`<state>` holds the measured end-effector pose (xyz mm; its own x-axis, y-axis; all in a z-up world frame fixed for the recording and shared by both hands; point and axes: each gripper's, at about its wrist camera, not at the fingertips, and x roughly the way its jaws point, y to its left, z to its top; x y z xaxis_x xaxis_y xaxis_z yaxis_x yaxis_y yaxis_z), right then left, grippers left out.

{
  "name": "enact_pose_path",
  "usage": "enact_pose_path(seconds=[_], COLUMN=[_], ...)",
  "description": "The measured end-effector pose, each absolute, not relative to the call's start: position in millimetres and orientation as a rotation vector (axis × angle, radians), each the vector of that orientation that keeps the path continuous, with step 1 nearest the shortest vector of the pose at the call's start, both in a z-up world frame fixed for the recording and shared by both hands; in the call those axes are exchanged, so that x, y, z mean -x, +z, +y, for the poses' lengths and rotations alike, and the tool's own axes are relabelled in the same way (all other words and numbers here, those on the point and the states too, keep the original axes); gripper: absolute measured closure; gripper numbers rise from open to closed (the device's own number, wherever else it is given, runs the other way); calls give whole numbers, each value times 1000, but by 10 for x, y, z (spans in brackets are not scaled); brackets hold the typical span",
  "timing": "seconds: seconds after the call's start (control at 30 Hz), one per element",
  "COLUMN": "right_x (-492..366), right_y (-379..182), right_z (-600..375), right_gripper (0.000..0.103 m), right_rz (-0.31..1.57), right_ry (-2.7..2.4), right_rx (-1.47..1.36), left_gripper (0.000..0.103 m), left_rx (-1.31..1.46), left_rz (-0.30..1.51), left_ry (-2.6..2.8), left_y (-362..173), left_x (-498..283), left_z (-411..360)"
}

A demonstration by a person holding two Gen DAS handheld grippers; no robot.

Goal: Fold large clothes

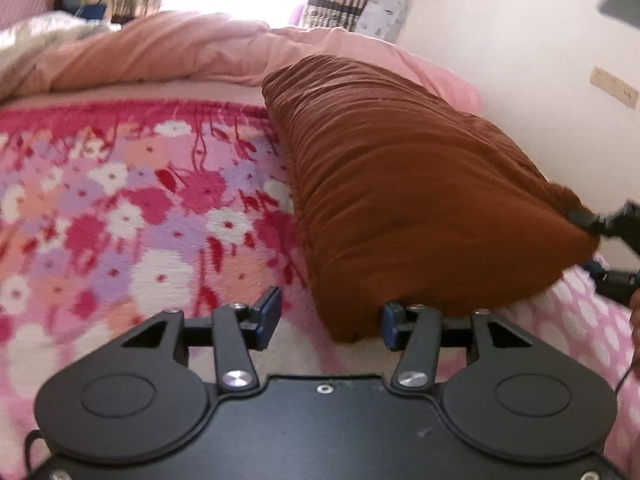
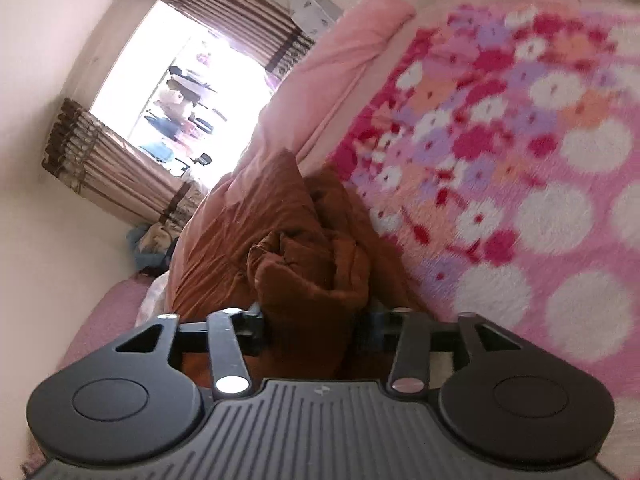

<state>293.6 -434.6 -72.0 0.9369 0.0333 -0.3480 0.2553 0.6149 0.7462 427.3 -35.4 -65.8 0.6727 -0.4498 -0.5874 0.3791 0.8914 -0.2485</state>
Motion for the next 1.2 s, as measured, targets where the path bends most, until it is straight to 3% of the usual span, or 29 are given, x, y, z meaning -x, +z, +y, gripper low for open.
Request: enact_pose_path(seconds=[0.3, 0.4, 0.57, 0.7, 0.9, 0.93, 1.0, 1.07, 1.1, 1.13, 1.2], right_x=[-2597, -2717, -2952, -3026, -2969, -2957, -2939, -2973, -3029, -3122, -3397], right_y=[-20, 110, -98, -390, -500, -427, -255, -30, 61, 154, 251], right_z=[-3957, -3739, -3673, -3748, -3788, -3786, -3825, -3949, -4019, -4095, -4278], right_gripper=[44, 51, 59, 72, 74, 72, 64, 45, 28, 23, 23], right_rz=[208, 225, 322, 383, 391, 400, 386, 342, 325, 318, 342], right_ry=[-178, -138, -211, -228, -194, -182, -143, -104, -106, -116, -130], right_rx=[-577, -490, -436, -435, -460, -449, -437, -475, -484, -480, -476], left_gripper=[56, 56, 56, 53, 52, 50, 27, 26, 26, 27, 28], left_rx=[199, 189, 131, 103, 58, 71, 82, 99, 125, 173, 256], left_rz=[536, 528, 625, 659, 655, 645, 599, 588, 608, 644, 709], left_ry=[-486, -532, -541, -528, -564, -574, -539, -477, -459, -449, -449], left_y=[66, 114, -181, -416, -307, -240, -100, -27, -25, -46, -116], left_x=[-4008, -4099, -4356, -4461, -4435, -4462, -4546, -4764, -4898, -5065, -5325], left_z=[-201, -460, -866, -949, -886, -833, -704, -588, -541, -489, -447])
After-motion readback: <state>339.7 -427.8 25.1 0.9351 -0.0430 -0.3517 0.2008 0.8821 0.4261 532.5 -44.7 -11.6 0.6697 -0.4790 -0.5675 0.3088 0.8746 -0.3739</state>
